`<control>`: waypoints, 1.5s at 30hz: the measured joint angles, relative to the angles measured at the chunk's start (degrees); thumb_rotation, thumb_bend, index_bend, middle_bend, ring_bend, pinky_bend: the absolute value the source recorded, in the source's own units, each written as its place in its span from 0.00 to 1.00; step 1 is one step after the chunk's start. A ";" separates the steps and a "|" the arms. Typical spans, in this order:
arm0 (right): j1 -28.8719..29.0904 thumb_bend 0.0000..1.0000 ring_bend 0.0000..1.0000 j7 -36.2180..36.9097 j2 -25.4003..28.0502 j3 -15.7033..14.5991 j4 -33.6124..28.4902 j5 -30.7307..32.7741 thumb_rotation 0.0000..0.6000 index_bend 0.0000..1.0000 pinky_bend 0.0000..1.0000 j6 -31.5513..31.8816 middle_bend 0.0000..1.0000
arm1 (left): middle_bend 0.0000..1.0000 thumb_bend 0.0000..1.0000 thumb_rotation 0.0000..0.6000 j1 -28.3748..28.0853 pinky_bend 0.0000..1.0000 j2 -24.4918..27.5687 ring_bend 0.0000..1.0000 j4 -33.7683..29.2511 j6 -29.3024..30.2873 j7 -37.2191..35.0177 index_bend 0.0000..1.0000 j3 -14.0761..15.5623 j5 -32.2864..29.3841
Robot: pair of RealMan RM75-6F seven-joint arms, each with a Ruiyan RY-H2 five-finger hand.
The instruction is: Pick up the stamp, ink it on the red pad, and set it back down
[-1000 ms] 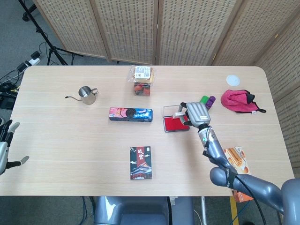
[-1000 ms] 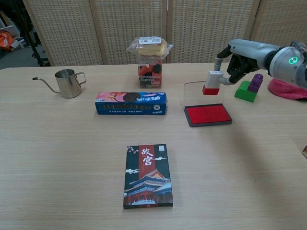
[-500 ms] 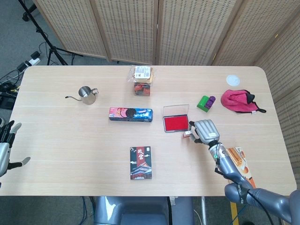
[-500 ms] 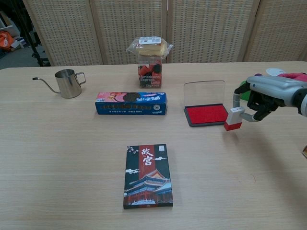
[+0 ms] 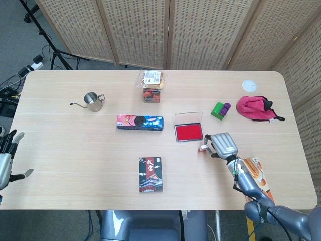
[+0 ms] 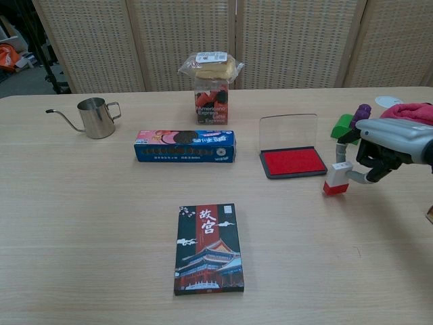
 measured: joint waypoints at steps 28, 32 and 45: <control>-0.72 0.57 1.00 1.85 0.38 -0.39 1.01 -2.54 1.00 0.45 1.00 -1.73 0.94 | 0.00 0.00 1.00 -0.01 0.00 -0.36 0.00 -0.12 0.10 0.94 0.00 0.12 0.04; -0.79 0.57 1.00 1.83 0.52 -0.40 0.91 -2.80 1.00 0.43 1.00 -1.79 0.94 | 0.00 0.00 1.00 0.00 0.00 -0.35 0.00 -0.15 0.12 0.99 0.00 0.14 0.07; -1.20 0.55 1.00 1.83 1.09 -0.42 0.43 -3.30 1.00 0.39 1.00 -1.72 0.94 | 0.00 0.00 1.00 -0.06 0.00 -0.25 0.00 -0.34 -0.10 0.99 0.00 0.28 0.19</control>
